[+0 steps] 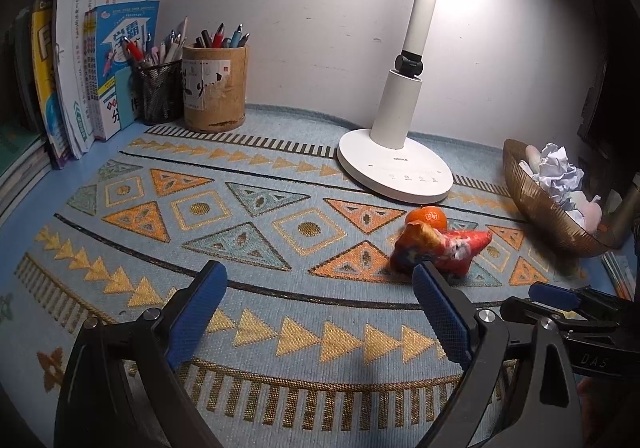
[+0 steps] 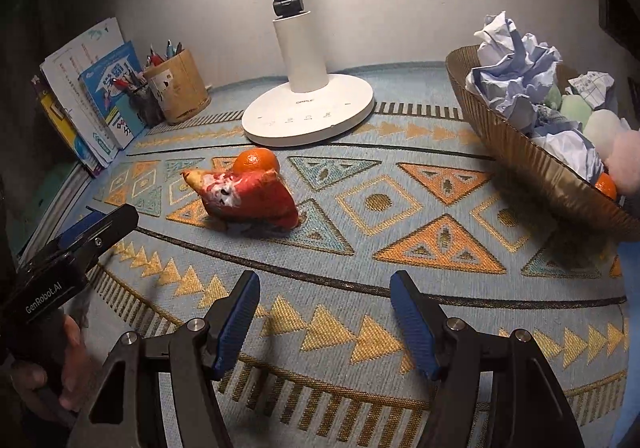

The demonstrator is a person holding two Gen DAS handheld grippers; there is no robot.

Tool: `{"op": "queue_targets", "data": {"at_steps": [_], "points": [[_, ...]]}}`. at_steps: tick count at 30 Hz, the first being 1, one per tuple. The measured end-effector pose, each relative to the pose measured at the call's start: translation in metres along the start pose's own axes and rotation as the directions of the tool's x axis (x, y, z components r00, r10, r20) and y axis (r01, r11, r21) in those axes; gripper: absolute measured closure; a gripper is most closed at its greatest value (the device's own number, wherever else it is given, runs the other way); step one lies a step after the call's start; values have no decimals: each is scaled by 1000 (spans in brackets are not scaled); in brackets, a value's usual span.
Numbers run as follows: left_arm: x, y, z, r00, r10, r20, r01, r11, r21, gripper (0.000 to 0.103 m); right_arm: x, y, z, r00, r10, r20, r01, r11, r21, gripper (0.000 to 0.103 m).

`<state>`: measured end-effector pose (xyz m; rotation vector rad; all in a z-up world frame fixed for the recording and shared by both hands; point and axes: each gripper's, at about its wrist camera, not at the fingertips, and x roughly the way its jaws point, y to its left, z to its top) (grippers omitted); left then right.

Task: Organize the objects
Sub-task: 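Withdraw both tools from the bowl toward the snack bag and orange, then grasp the second orange with the right tool while the left tool grasps the red snack bag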

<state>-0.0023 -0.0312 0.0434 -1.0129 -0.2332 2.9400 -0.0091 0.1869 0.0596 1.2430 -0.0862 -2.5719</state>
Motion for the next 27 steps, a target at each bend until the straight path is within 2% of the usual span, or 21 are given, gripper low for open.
{"op": "queue_targets", "data": {"at_steps": [2,4,6,10,15,18,21,22,23,24,26,27], "points": [[0,0,0,1000,-1,1,1,1000,0,9,5,7,9,1000,4,3,-4,1000,-16,37],[0,0,0,1000,-1,0,1,1000,-3,9,11,15,19,1000,-2,11,3,999,-39,45],[-1,1,1,1000,9,4,-9,1000,-10,9,18,21,28,1000,11,4,-11,998,-63,57],[-4,13,2,998,60,21,-59,997,-59,9,30,33,40,998,57,8,-57,995,-86,58],[-10,43,3,994,104,38,-95,976,-195,9,41,54,44,992,125,-13,-125,986,-108,60],[-14,56,3,988,147,50,-130,959,-253,9,43,73,40,966,251,-57,-255,963,-90,60],[-17,66,2,986,156,56,-133,946,-297,9,34,84,38,902,423,-84,-428,902,-63,61],[-16,67,1,989,139,49,-118,946,-304,9,29,82,36,897,436,-76,-441,896,-58,61],[-14,67,1,992,119,42,-100,947,-304,9,26,77,37,904,422,-64,-426,903,-54,61],[-13,65,1,995,98,37,-83,951,-297,9,23,70,38,924,379,-44,-381,923,-50,61],[-11,56,1,998,52,26,-43,963,-265,9,21,54,41,969,249,-2,-248,967,-52,61],[-11,51,0,999,28,21,-22,969,-248,9,23,46,43,982,191,6,-190,981,-45,61]]}}
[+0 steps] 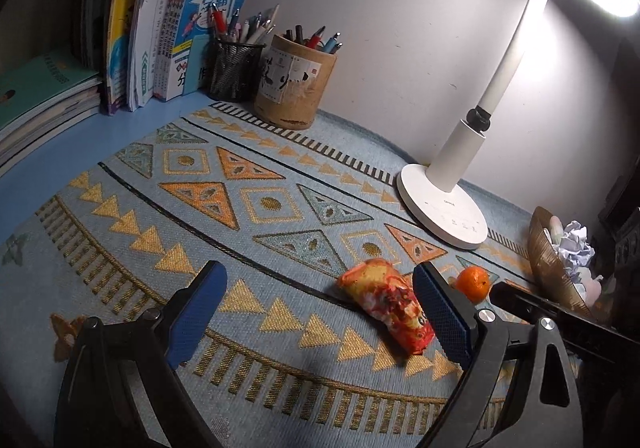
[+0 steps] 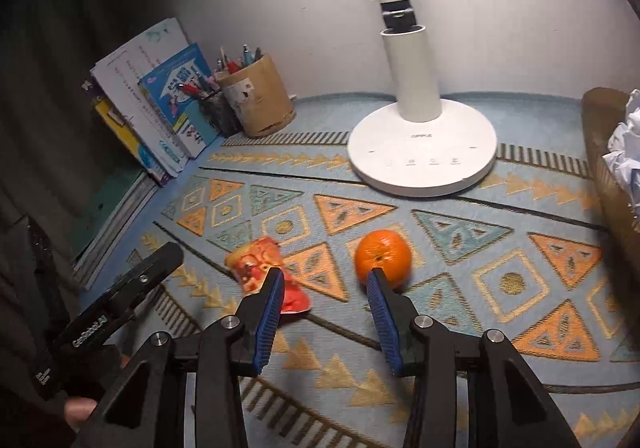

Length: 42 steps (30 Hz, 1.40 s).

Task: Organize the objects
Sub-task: 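Grasp the second orange with the right tool while the left tool grasps the red snack bag, then carry the snack bag and orange over the glass bowl and open both tools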

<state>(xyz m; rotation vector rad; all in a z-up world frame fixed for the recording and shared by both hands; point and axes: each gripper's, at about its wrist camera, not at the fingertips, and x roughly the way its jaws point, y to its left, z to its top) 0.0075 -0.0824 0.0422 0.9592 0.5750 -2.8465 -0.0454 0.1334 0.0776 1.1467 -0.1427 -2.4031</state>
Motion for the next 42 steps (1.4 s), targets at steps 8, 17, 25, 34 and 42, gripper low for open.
{"op": "queue_targets", "data": {"at_steps": [8,17,25,34,42], "points": [[13,-53,-16,993,-22,-112,46,976,214,9,27,-16,6,997,-58,-47,58,998,6,61],[51,-82,-19,973,98,-211,-31,953,300,15,54,-11,19,988,-143,-54,139,987,-84,60],[50,-80,-16,976,31,-215,43,942,332,54,46,-18,17,993,-112,-22,111,992,-62,66],[-3,-92,-32,938,-230,-261,329,828,454,68,-30,-36,-4,993,-117,19,117,993,-1,66],[-1,-78,-51,910,-167,-381,340,826,451,54,-62,-71,-55,982,-186,-39,188,980,62,66]]}}
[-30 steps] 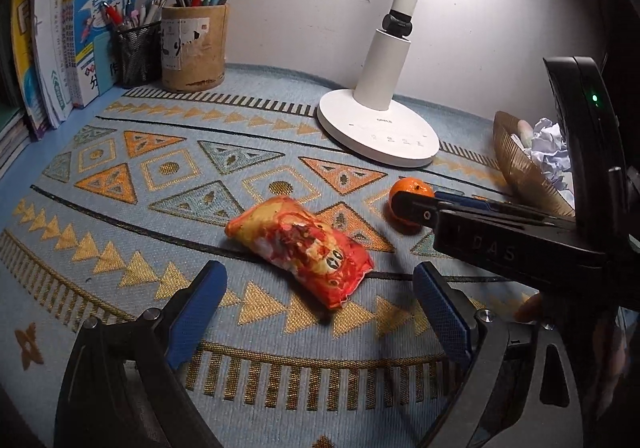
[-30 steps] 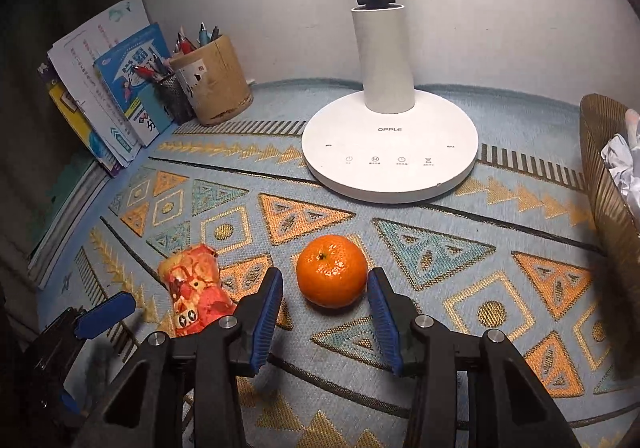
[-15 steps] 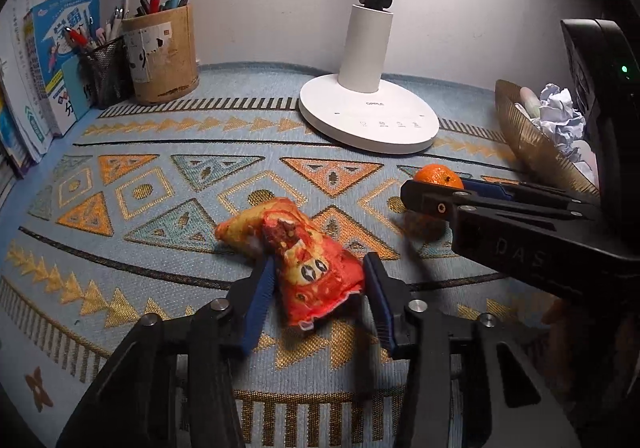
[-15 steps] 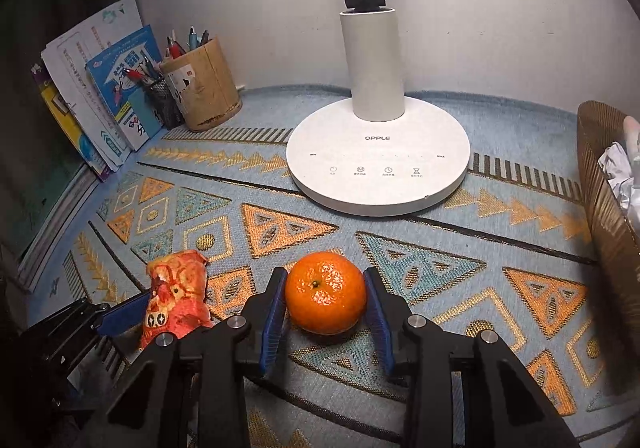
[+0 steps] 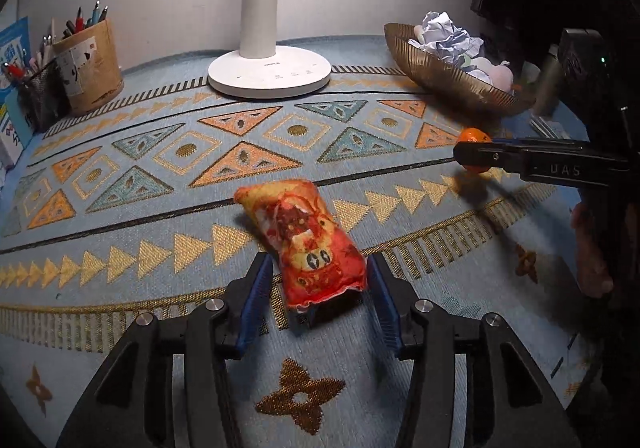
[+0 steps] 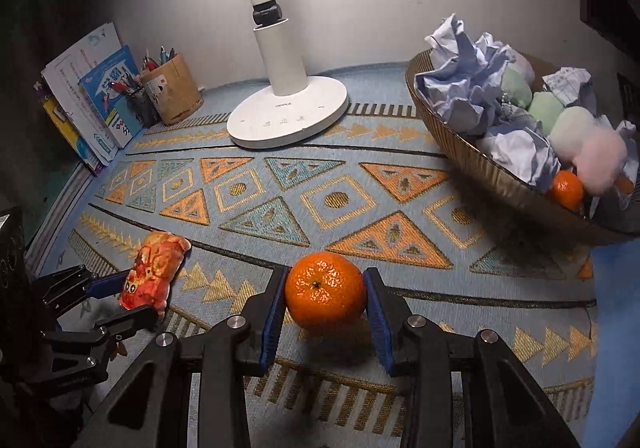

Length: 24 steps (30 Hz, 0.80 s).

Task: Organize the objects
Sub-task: 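Carry the snack bag and orange over the glass bowl and open both tools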

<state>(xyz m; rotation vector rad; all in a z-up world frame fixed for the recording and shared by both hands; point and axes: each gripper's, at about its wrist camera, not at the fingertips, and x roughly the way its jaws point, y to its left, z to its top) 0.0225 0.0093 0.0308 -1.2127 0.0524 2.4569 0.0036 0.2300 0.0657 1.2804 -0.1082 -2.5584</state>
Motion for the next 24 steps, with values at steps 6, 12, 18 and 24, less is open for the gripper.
{"op": "queue_targets", "data": {"at_steps": [6,12,18,24], "points": [[-8,2,6,998,-46,49,52,989,-138,16,5,-18,-16,1000,10,-27,-9,999,44,65],[25,-18,20,990,137,-43,-140,986,-95,37,-2,-21,-19,998,39,-40,-38,999,26,49],[23,-20,17,979,204,-4,-203,975,-91,68,-11,-22,-25,1000,-24,-4,24,999,-36,38],[20,-24,20,991,132,14,-130,984,-120,70,5,3,-21,997,-78,-17,75,989,-127,66]]}}
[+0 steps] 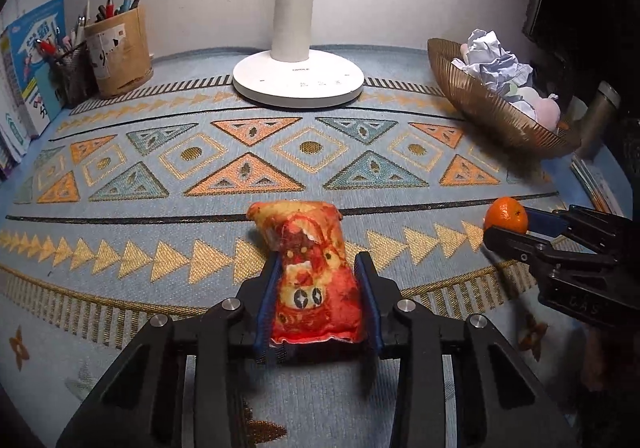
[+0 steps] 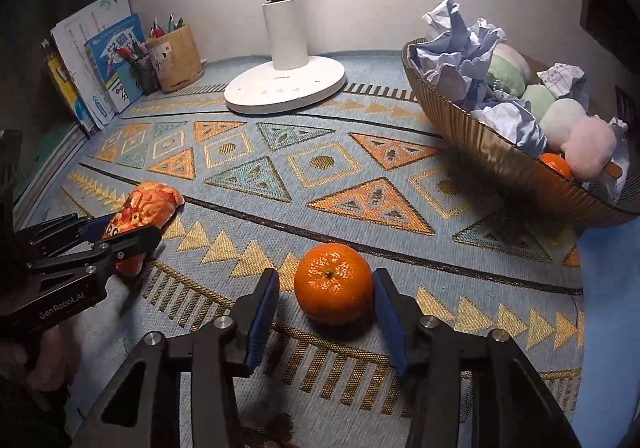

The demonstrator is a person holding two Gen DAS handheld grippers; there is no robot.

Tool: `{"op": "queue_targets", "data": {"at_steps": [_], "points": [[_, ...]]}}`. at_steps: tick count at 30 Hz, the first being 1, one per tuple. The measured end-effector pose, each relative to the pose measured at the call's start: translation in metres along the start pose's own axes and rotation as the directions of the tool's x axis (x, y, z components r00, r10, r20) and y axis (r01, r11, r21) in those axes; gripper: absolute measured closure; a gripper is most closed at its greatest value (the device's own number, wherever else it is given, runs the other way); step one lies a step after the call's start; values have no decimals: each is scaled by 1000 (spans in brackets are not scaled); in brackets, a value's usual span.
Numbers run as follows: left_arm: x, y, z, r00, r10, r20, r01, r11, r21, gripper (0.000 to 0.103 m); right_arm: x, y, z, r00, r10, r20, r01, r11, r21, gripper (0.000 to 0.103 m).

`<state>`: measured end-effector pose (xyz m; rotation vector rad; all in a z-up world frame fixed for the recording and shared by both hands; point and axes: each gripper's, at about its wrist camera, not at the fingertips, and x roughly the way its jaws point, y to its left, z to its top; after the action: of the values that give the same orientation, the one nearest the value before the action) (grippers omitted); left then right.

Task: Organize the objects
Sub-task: 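Carry the snack bag and orange over the glass bowl and open both tools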

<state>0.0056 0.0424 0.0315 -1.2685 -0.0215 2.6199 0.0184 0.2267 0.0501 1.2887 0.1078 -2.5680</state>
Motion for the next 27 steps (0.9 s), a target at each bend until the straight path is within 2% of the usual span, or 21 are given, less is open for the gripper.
{"op": "queue_targets", "data": {"at_steps": [2,5,7,10,13,15,18,20,22,27], "points": [[-4,-9,3,1000,-19,16,19,1000,14,71,0,4,-2,1000,-24,9,24,1000,-16,66],[-13,-22,15,996,-74,47,73,997,23,71,-16,-2,-5,999,37,39,-37,999,19,66],[-23,-34,31,990,-115,80,113,993,34,71,-36,-13,0,995,45,86,-50,998,48,66],[-39,-61,64,966,-208,152,197,977,84,71,-76,-41,16,982,3,188,-22,995,101,66],[-53,-96,99,936,-278,215,250,957,148,71,-113,-80,36,953,-73,293,19,983,183,66],[-54,-118,120,916,-321,242,282,942,181,71,-130,-108,49,934,-130,332,44,966,253,66],[-42,-147,146,894,-370,251,324,924,204,71,-143,-146,64,917,-181,356,46,933,356,66],[-28,-164,158,893,-380,243,331,918,219,71,-142,-165,72,916,-189,354,35,916,399,66],[-10,-177,164,896,-379,231,328,917,228,71,-136,-179,77,925,-161,344,-1,905,426,66],[28,-196,164,898,-404,172,359,901,242,68,-108,-208,88,940,-131,316,-48,864,501,66]]}}
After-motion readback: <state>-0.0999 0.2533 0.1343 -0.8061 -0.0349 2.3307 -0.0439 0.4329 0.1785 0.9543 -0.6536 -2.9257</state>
